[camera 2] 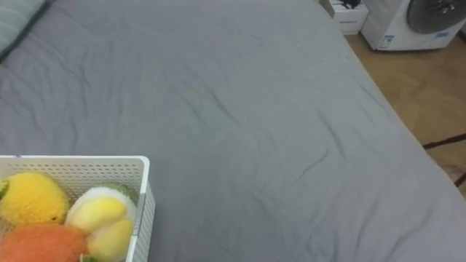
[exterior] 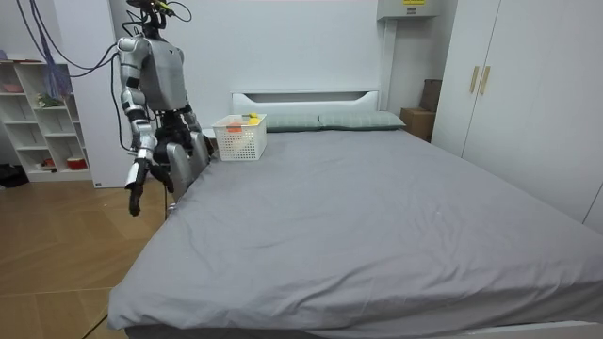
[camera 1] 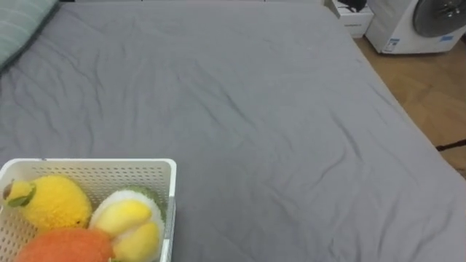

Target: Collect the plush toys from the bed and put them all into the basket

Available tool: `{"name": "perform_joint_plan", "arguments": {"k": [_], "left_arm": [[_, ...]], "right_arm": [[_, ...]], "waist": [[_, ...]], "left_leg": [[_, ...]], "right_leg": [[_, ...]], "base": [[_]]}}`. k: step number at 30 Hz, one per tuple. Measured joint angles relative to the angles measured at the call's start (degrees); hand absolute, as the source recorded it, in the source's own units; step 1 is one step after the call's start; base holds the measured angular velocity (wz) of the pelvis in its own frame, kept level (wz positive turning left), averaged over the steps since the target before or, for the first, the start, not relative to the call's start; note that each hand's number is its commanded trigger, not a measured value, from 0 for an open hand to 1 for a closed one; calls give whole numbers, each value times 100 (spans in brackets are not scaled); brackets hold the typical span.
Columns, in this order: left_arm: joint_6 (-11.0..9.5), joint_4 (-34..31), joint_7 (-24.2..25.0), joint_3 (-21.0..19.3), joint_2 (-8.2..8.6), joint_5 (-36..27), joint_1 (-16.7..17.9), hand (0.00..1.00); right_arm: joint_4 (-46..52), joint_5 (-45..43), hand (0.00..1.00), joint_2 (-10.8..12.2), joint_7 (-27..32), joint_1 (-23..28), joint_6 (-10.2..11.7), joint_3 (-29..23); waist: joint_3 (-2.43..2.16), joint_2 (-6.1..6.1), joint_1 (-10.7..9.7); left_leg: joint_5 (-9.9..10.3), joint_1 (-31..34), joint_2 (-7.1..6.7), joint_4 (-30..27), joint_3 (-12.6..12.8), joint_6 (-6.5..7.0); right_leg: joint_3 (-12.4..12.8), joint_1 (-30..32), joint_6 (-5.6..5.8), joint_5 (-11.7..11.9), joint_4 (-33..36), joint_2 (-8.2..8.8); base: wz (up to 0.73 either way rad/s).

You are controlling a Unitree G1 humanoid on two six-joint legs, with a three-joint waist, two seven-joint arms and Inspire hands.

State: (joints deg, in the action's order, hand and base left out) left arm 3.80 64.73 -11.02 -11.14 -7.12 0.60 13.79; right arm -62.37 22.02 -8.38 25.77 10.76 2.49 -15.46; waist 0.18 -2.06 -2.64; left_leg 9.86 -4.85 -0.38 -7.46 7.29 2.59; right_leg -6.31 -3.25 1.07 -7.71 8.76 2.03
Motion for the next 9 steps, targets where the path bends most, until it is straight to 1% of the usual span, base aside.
{"name": "perform_joint_plan", "arguments": {"k": [1,3,4,5,7,9], "left_arm": [[1,-2,4,0,1,1,27,0],[16,-36,41,-30,5,21,25,0],[39,-41,56,-112,27,21,24,0],[77,-41,74,-112,29,20,19,0],[98,-41,125,-111,28,20,-5,0],[103,-42,145,-90,28,13,-27,0]], "right_arm": [[-282,33,0,3,-199,20,-34,97],[-618,5,0,15,-534,48,-142,206],[-720,-40,0,29,-723,85,-211,307],[-762,-78,0,51,-887,104,-267,391],[-839,-168,0,71,-1116,82,-277,590],[-876,-275,0,78,-1329,41,-348,812]], "waist": [[9,15,-19],[1,15,0],[15,16,7],[26,29,6],[22,44,38],[10,60,104]], "left_leg": [[1,-8,-1,-2,0,-1],[5,-32,-3,-10,-7,-1],[15,-68,-3,-9,-8,-5],[40,-87,0,-20,-16,-15],[58,-88,2,-31,-18,-21],[52,-90,1,-36,-18,-10]], "right_leg": [[-25,-16,1,-3,-6,1],[-14,-30,8,-22,-13,4],[-9,-29,6,-39,-8,6],[-24,-66,4,-45,-10,3],[-25,-68,2,-43,-5,0],[-26,-68,0,-39,-2,-1]], "base": [[0],[0],[0],[0],[0],[0]]}}
